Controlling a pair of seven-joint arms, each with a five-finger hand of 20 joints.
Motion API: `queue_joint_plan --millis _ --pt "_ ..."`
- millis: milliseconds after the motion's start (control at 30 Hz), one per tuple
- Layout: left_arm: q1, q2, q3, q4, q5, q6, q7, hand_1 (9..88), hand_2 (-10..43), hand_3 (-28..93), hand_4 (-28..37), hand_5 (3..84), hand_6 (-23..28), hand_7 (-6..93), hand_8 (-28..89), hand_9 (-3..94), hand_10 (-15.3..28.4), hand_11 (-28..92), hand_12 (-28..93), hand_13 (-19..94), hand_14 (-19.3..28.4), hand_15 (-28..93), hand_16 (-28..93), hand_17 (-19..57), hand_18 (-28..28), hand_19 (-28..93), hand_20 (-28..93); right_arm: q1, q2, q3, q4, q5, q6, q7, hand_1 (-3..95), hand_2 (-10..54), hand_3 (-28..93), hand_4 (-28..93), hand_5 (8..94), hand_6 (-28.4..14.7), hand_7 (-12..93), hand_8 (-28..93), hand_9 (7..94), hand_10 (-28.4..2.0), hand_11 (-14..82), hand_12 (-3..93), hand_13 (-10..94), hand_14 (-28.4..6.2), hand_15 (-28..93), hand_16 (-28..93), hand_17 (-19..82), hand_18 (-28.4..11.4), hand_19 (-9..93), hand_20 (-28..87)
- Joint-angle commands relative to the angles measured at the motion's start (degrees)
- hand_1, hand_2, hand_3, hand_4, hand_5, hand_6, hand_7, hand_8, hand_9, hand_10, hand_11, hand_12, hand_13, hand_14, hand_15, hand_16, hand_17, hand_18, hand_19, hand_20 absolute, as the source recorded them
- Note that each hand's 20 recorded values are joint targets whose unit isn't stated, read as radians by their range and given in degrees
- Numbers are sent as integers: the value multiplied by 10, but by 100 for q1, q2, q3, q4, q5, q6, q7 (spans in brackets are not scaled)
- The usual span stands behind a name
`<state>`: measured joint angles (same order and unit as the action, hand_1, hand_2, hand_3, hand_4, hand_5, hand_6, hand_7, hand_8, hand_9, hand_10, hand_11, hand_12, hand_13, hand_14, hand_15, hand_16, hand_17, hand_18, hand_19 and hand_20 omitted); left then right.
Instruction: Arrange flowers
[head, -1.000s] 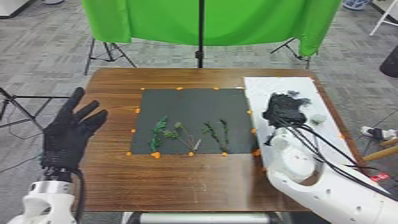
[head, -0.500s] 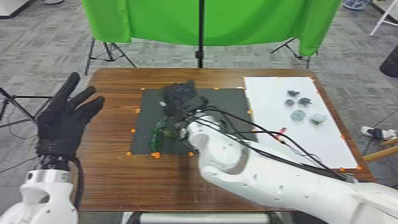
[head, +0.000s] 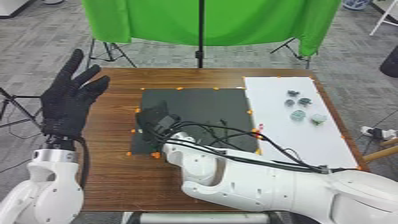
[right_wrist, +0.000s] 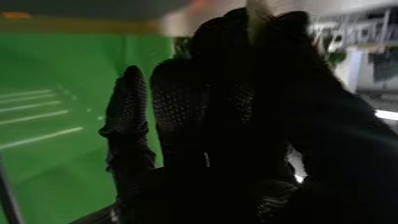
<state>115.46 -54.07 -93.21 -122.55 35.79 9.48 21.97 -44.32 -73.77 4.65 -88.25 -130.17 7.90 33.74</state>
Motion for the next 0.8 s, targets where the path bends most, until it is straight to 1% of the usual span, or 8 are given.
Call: queue_joint_plan --millis 33,200,300,367,400,500,700,800 --pt "37 -48 56 50 32 -57 -89 227 63 775 -283 309 27 117 -108 288 176 196 105 230 282 472 -72 -85 284 505 237 134 -40 -1 67 -62 -116 -66 542 -95 528 -283 767 63 125 -45 794 -91 465 222 652 -77 774 216 202 -259 749 456" --pt "251 52 42 -30 -84 36 110 229 64 774 -283 309 29 118 -108 288 176 196 105 230 282 472 -73 -85 284 505 236 68 -27 36 -47 -84 -90 -183 478 -95 591 -283 725 65 133 -73 778 -98 486 208 639 -84 783 213 193 -264 751 462" --pt "266 46 45 -29 -95 55 67 229 64 774 -283 309 29 118 -108 288 176 197 105 230 282 473 -72 -85 284 505 235 -8 -12 136 -83 -153 -144 -228 440 -95 638 -283 714 64 135 -128 775 -100 489 206 633 -89 788 211 189 -267 750 469" --pt "365 -45 -20 -59 -56 31 -37 229 64 775 -283 308 30 118 -108 288 176 198 105 230 282 472 -73 -85 284 506 235 -306 45 463 -216 -227 -354 -357 436 -95 641 -283 709 62 137 -132 770 -103 492 207 630 -91 790 210 188 -268 750 471" --pt "305 -227 -75 -31 67 -83 -308 229 64 775 -283 308 30 118 -108 287 176 198 105 230 282 472 -73 -85 284 506 235 -459 109 615 -311 -256 -404 -334 435 -95 638 -283 704 60 137 -132 768 -103 494 208 627 -91 791 210 187 -269 751 472" --pt "624 -291 -273 -122 69 -39 -313 229 63 775 -283 308 30 118 -108 287 176 198 105 230 281 472 -73 -85 284 506 234 -740 284 1024 -590 -221 -484 -487 427 -95 646 -283 691 59 142 -134 756 -104 501 208 618 -93 794 209 186 -270 751 474" --pt "933 -531 -404 -165 77 -77 -289 230 63 775 -283 308 30 118 -108 286 175 197 105 229 282 472 -73 -85 284 506 234 -1283 926 1799 -1217 112 -94 -125 417 -95 653 -283 688 59 141 -135 743 -108 501 205 610 -96 795 206 180 -272 752 479" --pt "1013 -539 -458 -166 90 -73 -291 231 63 774 -283 308 30 119 -108 286 175 197 105 229 282 472 -73 -85 284 506 234 -1609 1520 2419 -1537 196 93 160 400 -95 670 -283 680 56 141 -135 734 -109 472 191 600 -100 783 197 173 -272 751 481"
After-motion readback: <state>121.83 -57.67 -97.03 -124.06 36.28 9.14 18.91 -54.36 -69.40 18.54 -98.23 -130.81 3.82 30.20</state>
